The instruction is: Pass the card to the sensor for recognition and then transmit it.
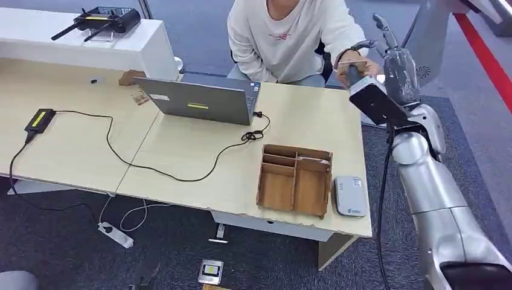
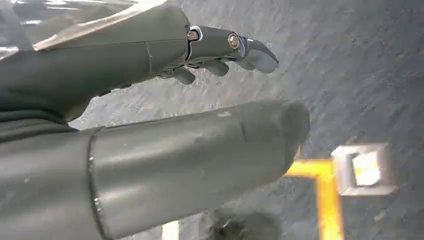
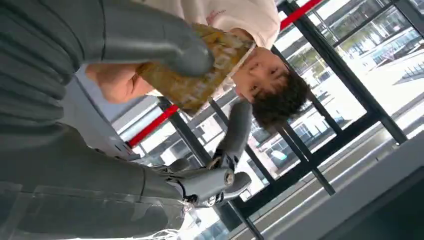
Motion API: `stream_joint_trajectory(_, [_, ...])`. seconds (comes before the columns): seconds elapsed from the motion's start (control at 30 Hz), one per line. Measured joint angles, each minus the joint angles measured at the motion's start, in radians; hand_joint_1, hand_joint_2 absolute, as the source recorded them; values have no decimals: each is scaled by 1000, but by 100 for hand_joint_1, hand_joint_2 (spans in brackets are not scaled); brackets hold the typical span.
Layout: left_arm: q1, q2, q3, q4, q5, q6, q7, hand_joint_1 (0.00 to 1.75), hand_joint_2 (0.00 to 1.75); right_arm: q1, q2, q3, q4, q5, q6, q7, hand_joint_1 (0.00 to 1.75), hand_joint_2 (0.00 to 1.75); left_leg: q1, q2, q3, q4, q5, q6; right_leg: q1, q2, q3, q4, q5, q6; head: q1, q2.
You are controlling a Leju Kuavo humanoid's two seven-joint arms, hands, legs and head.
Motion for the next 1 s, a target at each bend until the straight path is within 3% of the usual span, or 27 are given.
stream_joint_trajectory(0.03, [0,0,0,-1,0,3,32,0,0,-2,2,2,2,1,2,13,175,175,0,0,0,0,0,0,0,0,0,0,0,0,0,0])
stream_joint_trajectory(0.07, [1,-1,0,-1,-5,27,25,0,0,-3,3,3,5,2,2,23,175,175,0,0,0,0,0,0,0,0,0,0,0,0,0,0])
stream_joint_trajectory(0.17, [-1,-11,0,21,-8,65,-49,0,0,-12,5,8,22,-10,-16,-1,175,175,-1,0,0,0,0,0,-1,0,0,0,0,0,0,0])
stream_joint_trajectory(0.33, [4,-28,0,45,-2,67,-74,0,0,-24,11,11,47,-16,-27,-14,175,175,-1,0,0,0,0,0,0,0,0,0,0,0,0,0])
stream_joint_trajectory(0.37, [4,-31,0,51,0,63,-69,0,0,-25,12,12,51,-17,-29,-14,175,175,-1,0,1,0,0,0,0,0,0,0,0,0,0,0])
stream_joint_trajectory(0.43, [-1,-31,0,51,10,23,5,0,0,-26,17,14,55,-14,-26,3,175,175,0,0,1,0,0,0,0,0,0,0,0,0,0,0])
stream_joint_trajectory(0.5, [0,-23,0,25,10,34,89,0,0,-26,21,19,53,-7,-17,30,175,175,1,0,1,0,0,0,0,0,0,0,0,0,0,0])
stream_joint_trajectory(0.57, [0,-13,0,5,9,44,113,0,0,-26,24,22,52,-5,-15,40,175,175,1,0,1,0,0,0,0,0,0,0,0,0,0,0])
stream_joint_trajectory(1.0, [6,16,0,-69,9,51,125,0,0,-26,28,41,52,-2,-15,41,175,175,0,0,1,0,0,0,0,0,0,0,0,0,0,0])
